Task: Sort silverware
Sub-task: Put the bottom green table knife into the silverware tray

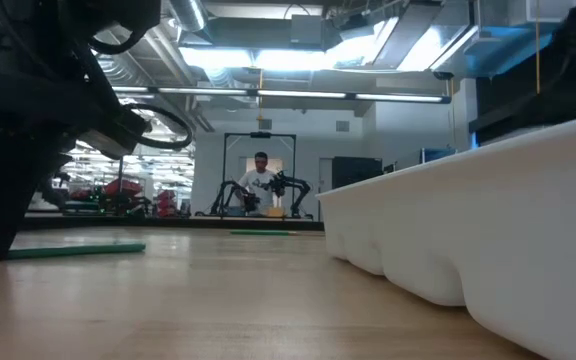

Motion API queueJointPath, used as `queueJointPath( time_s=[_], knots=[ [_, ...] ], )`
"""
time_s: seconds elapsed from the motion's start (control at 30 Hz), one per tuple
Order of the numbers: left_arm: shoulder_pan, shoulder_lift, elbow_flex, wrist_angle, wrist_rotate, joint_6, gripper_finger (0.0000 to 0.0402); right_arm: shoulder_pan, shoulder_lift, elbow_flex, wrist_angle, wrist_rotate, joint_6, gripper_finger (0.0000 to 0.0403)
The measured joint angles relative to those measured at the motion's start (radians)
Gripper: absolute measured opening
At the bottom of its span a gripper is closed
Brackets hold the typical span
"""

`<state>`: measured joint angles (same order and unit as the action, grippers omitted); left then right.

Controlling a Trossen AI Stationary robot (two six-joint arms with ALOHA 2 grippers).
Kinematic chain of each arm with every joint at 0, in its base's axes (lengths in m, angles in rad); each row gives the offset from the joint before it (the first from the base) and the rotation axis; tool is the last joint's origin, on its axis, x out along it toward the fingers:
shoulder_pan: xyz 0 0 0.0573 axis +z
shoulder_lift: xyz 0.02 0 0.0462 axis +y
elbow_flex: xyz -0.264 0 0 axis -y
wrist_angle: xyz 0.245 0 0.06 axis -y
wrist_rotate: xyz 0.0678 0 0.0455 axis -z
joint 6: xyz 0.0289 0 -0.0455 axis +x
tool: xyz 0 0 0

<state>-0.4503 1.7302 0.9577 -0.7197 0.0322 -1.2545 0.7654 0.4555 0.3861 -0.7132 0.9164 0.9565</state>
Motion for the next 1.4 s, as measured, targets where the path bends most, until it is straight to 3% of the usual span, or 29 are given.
queueJointPath(
  time_s=[0.33, 0.67, 0.87, 1.13, 1.4],
  knots=[
    [0.068, -0.098, -0.001, 0.149, -0.076, 0.112, 0.0017, 0.0, -0.028, -0.151, 0.12, -0.02, -0.002, 0.0098],
    [0.215, -0.103, 0.002, 0.526, -0.08, 0.336, 0.0018, 0.0, -0.029, -0.16, 0.122, -0.024, -0.003, 0.0098],
    [0.296, -0.103, 0.002, 0.784, -0.079, 0.486, 0.0019, 0.0, -0.029, -0.16, 0.127, -0.078, -0.044, 0.0098],
    [0.365, -0.033, 0.016, 1.095, -0.078, 0.649, 0.0017, 0.0, -0.029, -0.16, 0.156, -0.08, -0.075, 0.0098],
    [0.357, 0.108, 0.206, 1.084, -0.052, 0.842, 0.0023, 0.0, -0.029, -0.16, 0.161, -0.08, -0.079, 0.0098]
  ],
)
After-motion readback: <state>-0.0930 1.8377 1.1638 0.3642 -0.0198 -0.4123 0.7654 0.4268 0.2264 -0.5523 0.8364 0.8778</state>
